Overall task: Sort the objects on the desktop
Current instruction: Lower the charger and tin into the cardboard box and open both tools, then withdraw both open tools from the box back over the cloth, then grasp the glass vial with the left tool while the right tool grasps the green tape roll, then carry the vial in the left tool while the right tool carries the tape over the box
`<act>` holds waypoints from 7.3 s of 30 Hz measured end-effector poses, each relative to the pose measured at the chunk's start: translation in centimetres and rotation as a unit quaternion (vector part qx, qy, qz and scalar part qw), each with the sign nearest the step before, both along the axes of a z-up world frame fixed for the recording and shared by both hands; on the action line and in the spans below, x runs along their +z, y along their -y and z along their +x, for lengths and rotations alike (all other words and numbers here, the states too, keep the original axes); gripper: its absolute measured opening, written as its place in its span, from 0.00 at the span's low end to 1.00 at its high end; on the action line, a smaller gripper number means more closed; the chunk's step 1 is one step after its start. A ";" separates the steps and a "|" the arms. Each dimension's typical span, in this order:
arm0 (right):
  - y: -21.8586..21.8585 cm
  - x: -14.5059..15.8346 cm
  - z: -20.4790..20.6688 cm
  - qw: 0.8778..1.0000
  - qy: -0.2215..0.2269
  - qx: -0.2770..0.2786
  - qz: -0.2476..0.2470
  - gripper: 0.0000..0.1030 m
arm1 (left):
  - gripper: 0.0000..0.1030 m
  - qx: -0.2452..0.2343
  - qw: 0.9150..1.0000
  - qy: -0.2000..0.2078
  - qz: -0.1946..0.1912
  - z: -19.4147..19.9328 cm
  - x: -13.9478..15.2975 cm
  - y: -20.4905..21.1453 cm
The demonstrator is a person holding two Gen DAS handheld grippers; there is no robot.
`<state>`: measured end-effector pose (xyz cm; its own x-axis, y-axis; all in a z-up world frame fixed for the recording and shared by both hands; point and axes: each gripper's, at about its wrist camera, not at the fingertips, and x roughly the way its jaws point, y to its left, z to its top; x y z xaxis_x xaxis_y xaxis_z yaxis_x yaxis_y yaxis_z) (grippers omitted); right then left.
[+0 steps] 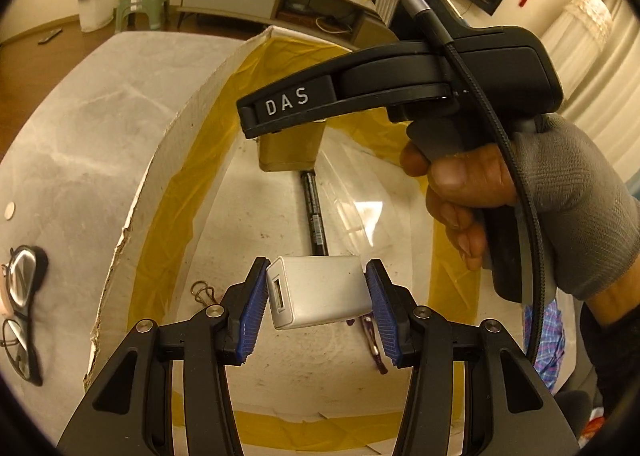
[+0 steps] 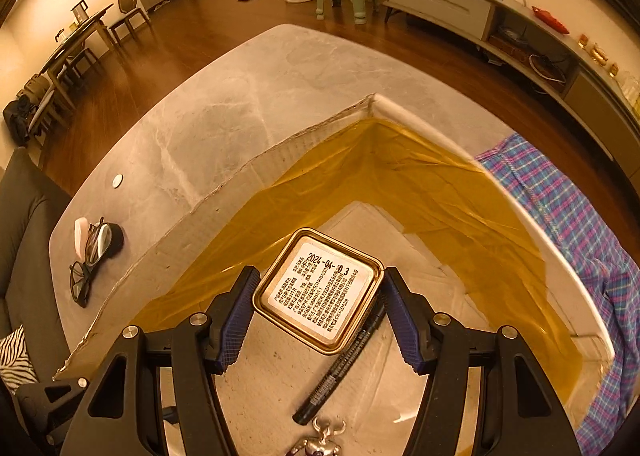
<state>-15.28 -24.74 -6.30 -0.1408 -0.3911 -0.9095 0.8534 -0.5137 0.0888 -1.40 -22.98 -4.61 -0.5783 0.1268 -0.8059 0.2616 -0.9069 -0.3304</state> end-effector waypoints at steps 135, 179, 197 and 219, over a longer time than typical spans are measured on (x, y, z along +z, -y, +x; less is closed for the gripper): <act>-37.5 -4.7 -6.0 0.986 -0.046 -0.142 -0.074 0.48 | 0.20 -0.032 0.995 0.021 -0.090 -9.4 -4.5 -22.3; -38.7 -0.5 7.2 0.981 -0.038 -0.147 -0.123 0.48 | 0.19 -0.074 0.989 -0.026 -0.123 -0.1 0.2 -24.5; -37.2 2.9 12.6 0.982 -0.062 -0.130 -0.126 0.48 | 0.19 -0.078 0.989 -0.069 -0.103 4.3 3.6 -23.2; -30.2 7.8 15.3 0.986 -0.096 -0.071 -0.114 0.48 | 0.19 -0.026 0.992 -0.099 -0.073 7.1 5.5 -15.0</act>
